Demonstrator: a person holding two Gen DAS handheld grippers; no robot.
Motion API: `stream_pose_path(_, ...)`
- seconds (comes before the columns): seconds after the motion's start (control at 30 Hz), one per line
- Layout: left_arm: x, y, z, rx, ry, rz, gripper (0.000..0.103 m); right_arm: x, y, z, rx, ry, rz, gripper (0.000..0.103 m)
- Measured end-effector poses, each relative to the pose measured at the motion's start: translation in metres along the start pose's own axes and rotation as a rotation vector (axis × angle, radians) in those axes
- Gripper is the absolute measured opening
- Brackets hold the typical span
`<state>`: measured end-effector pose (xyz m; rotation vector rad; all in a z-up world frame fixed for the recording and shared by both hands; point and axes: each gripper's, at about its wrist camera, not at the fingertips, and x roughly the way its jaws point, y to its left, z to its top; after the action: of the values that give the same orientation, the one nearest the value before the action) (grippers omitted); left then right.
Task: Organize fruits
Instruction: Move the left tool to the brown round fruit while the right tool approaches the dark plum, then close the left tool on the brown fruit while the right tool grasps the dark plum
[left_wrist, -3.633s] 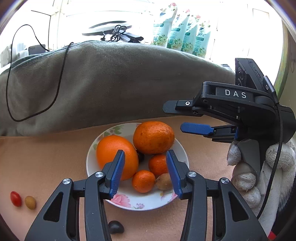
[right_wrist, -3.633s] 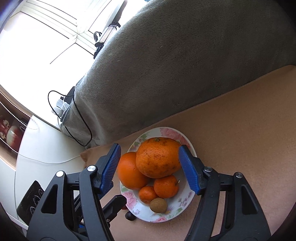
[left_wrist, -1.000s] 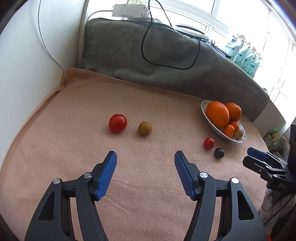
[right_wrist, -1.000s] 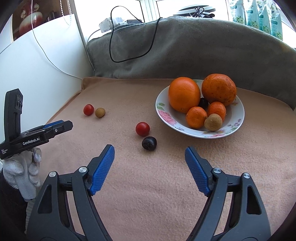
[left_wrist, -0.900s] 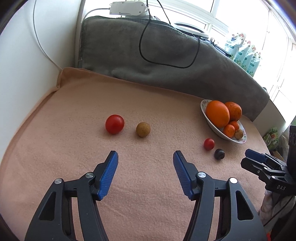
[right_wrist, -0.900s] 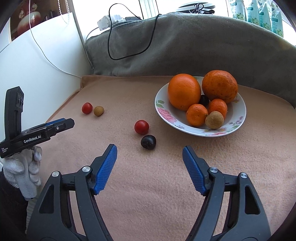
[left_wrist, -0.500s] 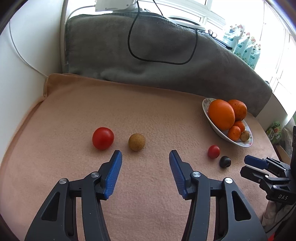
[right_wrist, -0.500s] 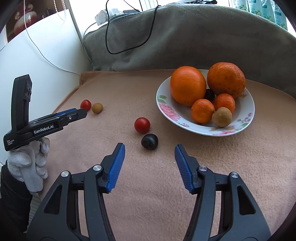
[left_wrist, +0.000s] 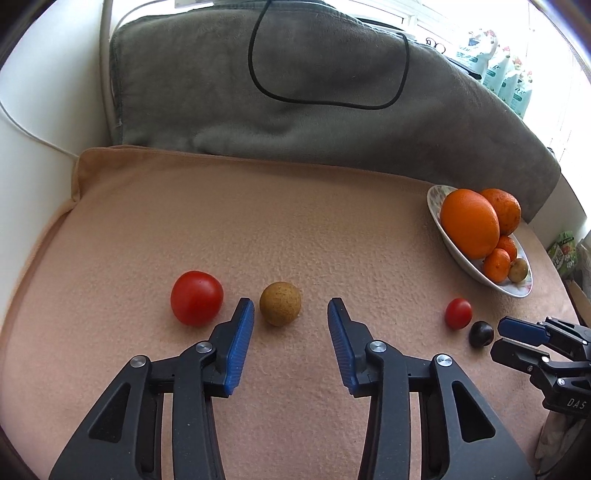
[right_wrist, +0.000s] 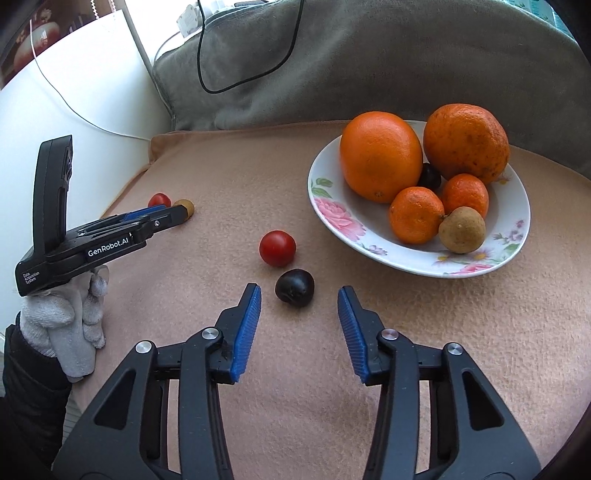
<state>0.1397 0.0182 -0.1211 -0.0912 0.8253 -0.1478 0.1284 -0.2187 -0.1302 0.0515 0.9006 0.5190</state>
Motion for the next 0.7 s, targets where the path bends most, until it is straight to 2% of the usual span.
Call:
stream_pose_path(0.37, 0.016, 0.004, 0.005, -0.008, 0.042, -0.009, 0.036, 0.013, 0.008, 0.004, -0.03, 0.028, -0.01, 0.04)
stream_pose_path(0.63, 0.022, 0.011, 0.007, -0.025, 0.049, -0.007, 0.024, 0.02, 0.014, 0.004, -0.05, 0.039, -0.041, 0.031)
stream_pose_path(0.7, 0.024, 0.014, 0.007, -0.03, 0.047, -0.011, 0.024, 0.022, 0.014, 0.005, -0.046, 0.039, -0.05, 0.027)
